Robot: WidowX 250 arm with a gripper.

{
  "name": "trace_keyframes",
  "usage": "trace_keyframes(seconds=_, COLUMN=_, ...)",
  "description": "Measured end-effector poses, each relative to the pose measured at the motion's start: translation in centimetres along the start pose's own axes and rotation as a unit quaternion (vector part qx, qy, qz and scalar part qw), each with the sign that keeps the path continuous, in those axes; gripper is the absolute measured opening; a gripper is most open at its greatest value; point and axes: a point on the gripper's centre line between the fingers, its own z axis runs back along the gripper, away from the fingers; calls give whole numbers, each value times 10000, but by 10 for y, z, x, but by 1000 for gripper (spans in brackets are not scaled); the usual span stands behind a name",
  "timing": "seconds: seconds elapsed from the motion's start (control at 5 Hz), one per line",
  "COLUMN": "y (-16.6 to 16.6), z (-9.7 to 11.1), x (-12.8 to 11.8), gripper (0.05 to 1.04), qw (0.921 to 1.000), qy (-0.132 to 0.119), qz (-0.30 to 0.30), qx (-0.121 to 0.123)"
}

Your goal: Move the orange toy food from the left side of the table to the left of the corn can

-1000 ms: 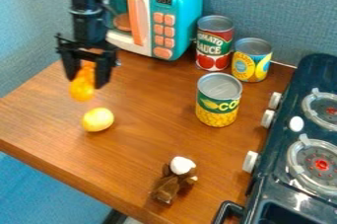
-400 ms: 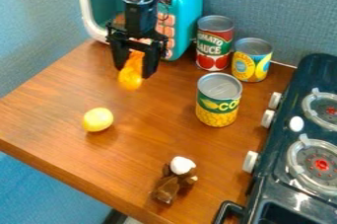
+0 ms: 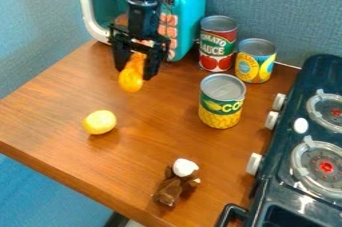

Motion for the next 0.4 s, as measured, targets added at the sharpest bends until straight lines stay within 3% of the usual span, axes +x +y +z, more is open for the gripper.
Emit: trace_keyframes(seconds=0.4, y=-19, z=-27, x=8, gripper=828, qw=9999, qy=110, qz=-96, qx=20)
